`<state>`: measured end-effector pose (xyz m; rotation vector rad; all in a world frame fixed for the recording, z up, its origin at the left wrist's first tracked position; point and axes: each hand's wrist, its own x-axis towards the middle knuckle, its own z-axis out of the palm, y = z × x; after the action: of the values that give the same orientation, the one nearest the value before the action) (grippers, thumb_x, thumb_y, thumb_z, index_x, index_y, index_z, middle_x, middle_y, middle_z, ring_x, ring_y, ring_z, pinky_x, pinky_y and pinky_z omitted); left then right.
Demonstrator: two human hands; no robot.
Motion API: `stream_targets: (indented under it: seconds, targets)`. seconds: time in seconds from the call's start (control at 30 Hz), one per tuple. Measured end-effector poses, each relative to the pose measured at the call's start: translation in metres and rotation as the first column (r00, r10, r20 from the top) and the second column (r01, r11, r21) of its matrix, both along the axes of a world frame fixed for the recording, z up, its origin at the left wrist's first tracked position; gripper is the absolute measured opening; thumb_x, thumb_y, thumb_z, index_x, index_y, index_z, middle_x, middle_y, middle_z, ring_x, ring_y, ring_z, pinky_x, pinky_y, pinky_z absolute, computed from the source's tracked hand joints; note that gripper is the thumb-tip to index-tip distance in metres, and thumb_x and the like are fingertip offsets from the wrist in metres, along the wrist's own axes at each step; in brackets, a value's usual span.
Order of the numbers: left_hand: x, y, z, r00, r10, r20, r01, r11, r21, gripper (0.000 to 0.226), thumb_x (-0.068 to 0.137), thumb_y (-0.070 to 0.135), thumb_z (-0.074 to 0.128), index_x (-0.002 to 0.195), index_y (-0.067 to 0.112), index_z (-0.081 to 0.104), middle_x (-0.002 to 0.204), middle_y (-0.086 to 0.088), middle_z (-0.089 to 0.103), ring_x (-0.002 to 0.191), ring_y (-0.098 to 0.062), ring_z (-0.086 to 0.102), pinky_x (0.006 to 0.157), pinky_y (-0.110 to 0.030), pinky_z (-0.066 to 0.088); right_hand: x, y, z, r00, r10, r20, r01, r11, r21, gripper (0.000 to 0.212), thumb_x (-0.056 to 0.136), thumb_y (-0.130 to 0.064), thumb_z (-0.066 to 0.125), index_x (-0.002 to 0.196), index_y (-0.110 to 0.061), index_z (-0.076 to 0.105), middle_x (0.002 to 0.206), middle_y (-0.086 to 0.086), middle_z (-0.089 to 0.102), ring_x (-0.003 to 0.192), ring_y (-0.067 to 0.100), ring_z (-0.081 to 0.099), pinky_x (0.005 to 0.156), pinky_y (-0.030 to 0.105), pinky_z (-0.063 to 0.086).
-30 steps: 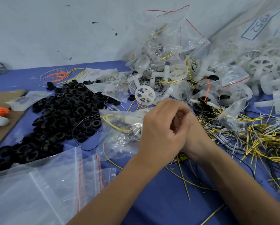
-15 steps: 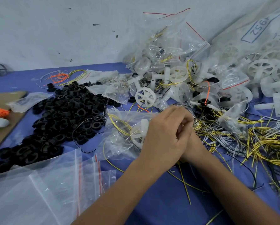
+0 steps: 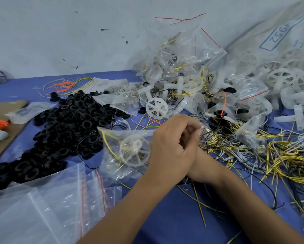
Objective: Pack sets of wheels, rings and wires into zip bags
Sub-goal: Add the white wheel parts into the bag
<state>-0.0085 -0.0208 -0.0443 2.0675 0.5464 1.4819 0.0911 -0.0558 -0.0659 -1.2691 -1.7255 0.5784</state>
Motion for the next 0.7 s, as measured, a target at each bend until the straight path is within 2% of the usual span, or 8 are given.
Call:
stream_targets:
  seconds: [0.07, 0.2, 0.37, 0.47, 0.53, 0.57, 0.63, 0.7]
  targets:
    - [0.0, -0.003, 0.001, 1.0, -0.018, -0.013, 0.018, 1.0, 0.025, 0.016, 0.082, -0.005, 0.074, 0.089, 0.008, 0.07, 0.083, 0.004, 0.066, 0.082, -0.008, 0.062, 0.075, -0.024, 0.05, -0.001, 0.0, -0.004, 0.999, 0.006, 0.043, -0.005, 0.999, -0.034, 0.041, 0.09, 0.011, 0.058, 0.113, -0.02, 0.046, 0.11, -0.008, 0.052, 0.105, -0.019, 0.05, 0.089, 0.006, 0.042]
    - [0.001, -0.002, 0.001, 1.0, -0.007, 0.014, 0.006, 0.999, 0.037, 0.014, 0.082, -0.006, 0.074, 0.088, 0.007, 0.07, 0.083, 0.003, 0.067, 0.082, -0.009, 0.062, 0.074, -0.025, 0.05, -0.001, 0.002, -0.001, 0.991, -0.071, -0.113, 0.079, 0.995, 0.066, 0.039, 0.086, 0.01, 0.059, 0.105, -0.023, 0.05, 0.099, -0.019, 0.058, 0.095, -0.015, 0.057, 0.08, 0.006, 0.046]
    - [0.004, -0.007, 0.0, 0.999, -0.046, 0.015, 0.045, 0.998, 0.048, 0.014, 0.082, -0.007, 0.073, 0.087, 0.006, 0.068, 0.081, 0.0, 0.065, 0.079, -0.015, 0.061, 0.073, -0.034, 0.05, -0.001, -0.003, -0.008, 0.995, 0.011, 0.1, -0.005, 0.999, -0.054, 0.034, 0.09, 0.001, 0.056, 0.112, -0.023, 0.046, 0.111, -0.016, 0.047, 0.107, -0.028, 0.044, 0.09, 0.0, 0.037]
    - [0.002, -0.001, -0.005, 1.0, -0.027, 0.006, 0.027, 0.995, 0.1, 0.016, 0.082, -0.008, 0.072, 0.089, 0.005, 0.068, 0.085, 0.0, 0.065, 0.083, -0.014, 0.061, 0.077, -0.028, 0.049, 0.001, -0.001, 0.0, 0.999, -0.034, 0.001, 0.034, 0.999, -0.01, 0.028, 0.088, 0.009, 0.055, 0.105, -0.013, 0.058, 0.1, -0.002, 0.061, 0.096, -0.009, 0.059, 0.081, 0.013, 0.051]
    - [-0.001, 0.008, -0.012, 1.0, 0.002, -0.017, -0.001, 0.996, 0.087, 0.014, 0.085, -0.004, 0.071, 0.091, 0.007, 0.067, 0.088, 0.002, 0.065, 0.084, -0.01, 0.059, 0.077, -0.021, 0.046, 0.009, 0.002, 0.006, 0.981, -0.178, -0.075, 0.179, 0.984, 0.005, 0.036, 0.081, 0.018, 0.051, 0.081, -0.016, 0.063, 0.073, 0.009, 0.064, 0.07, 0.009, 0.063, 0.062, 0.044, 0.057]
    - [-0.003, 0.012, -0.015, 0.999, 0.009, -0.045, -0.006, 0.998, 0.064, 0.013, 0.087, -0.002, 0.071, 0.091, 0.01, 0.066, 0.087, 0.005, 0.065, 0.083, -0.009, 0.058, 0.076, -0.021, 0.045, 0.016, 0.004, 0.007, 0.953, -0.276, -0.126, 0.28, 0.96, 0.011, 0.035, 0.082, 0.016, 0.053, 0.075, -0.016, 0.065, 0.068, 0.013, 0.064, 0.064, 0.014, 0.06, 0.057, 0.048, 0.054]
    - [-0.004, 0.02, -0.023, 0.992, -0.005, -0.13, 0.006, 1.0, 0.008, 0.013, 0.087, 0.003, 0.07, 0.089, 0.015, 0.065, 0.084, 0.01, 0.062, 0.08, -0.008, 0.057, 0.073, -0.023, 0.044, 0.032, 0.006, 0.008, 0.854, -0.466, -0.232, 0.485, 0.874, 0.028, 0.026, 0.092, 0.007, 0.059, 0.082, -0.012, 0.073, 0.072, 0.006, 0.07, 0.064, 0.011, 0.063, 0.058, 0.043, 0.054]
    - [-0.003, 0.026, -0.028, 0.976, -0.049, -0.213, 0.041, 0.998, -0.039, 0.014, 0.087, 0.007, 0.07, 0.088, 0.02, 0.065, 0.08, 0.014, 0.059, 0.077, -0.009, 0.058, 0.069, -0.023, 0.044, 0.049, 0.003, 0.007, 0.728, -0.657, -0.197, 0.682, 0.723, 0.106, 0.02, 0.095, 0.0, 0.061, 0.094, -0.013, 0.076, 0.081, -0.001, 0.075, 0.069, 0.01, 0.07, 0.065, 0.036, 0.058]
